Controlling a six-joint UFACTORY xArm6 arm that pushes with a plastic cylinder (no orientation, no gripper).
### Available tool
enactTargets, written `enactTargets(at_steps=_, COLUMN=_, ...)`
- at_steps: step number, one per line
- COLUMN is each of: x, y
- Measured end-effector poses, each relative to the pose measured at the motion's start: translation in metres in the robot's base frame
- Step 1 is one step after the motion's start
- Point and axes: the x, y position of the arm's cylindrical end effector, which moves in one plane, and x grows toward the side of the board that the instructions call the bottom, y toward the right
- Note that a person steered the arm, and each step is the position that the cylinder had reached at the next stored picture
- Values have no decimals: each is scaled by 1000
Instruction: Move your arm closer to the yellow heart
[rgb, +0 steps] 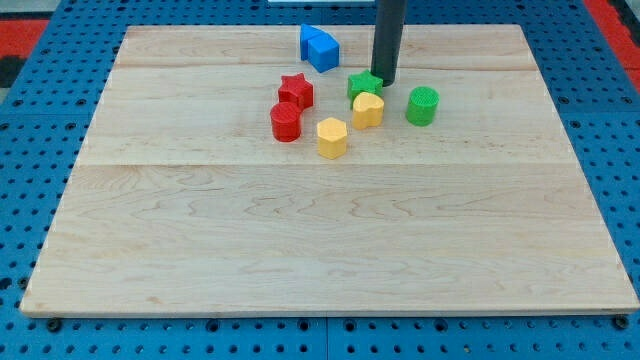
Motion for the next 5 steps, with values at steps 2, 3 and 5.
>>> enactTargets(at_steps=2, x=-19, y=2)
enactTargets(at_steps=3, x=-25, y=8)
enactTargets(at_steps=5, x=-19, y=50)
